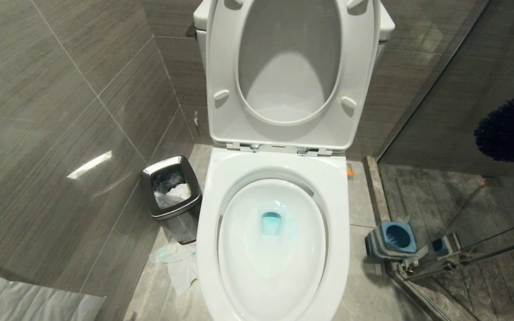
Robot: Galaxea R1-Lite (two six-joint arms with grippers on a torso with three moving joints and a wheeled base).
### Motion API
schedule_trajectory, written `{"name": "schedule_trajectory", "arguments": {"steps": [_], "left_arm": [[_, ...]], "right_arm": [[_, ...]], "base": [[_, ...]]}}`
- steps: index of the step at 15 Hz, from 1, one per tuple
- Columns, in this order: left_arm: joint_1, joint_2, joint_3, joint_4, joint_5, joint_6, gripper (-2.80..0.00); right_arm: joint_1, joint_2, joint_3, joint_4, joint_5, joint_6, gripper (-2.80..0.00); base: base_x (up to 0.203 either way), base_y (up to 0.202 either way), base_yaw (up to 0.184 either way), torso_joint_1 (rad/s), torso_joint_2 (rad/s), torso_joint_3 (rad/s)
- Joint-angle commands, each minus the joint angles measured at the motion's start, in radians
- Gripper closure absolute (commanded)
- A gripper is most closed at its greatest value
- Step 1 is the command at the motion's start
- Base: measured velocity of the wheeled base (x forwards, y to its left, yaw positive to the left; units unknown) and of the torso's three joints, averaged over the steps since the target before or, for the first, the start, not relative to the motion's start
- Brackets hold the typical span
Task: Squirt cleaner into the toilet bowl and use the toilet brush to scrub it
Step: Scrub the toilet bowl
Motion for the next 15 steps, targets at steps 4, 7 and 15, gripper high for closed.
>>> {"name": "schedule_trajectory", "arguments": {"steps": [4,7,15], "left_arm": [[0.0,0.002,0.001,-0.002,0.006,-0.017,0.0],[0.0,0.002,0.002,-0.002,0.009,-0.05,0.0],[0.0,0.001,0.002,-0.003,0.011,-0.081,0.0]], "right_arm": [[0.001,0.065,-0.012,-0.002,0.015,-0.002,0.0],[0.031,0.149,-0.044,-0.004,0.012,-0.012,0.0],[0.436,0.527,-0.362,0.019,-0.047,0.01,0.0]], "base": [[0.0,0.0,0.0,0.002,0.0,0.174],[0.0,0.0,0.0,-0.002,0.0,0.029],[0.0,0.0,0.0,0.0,0.0,0.0]]}}
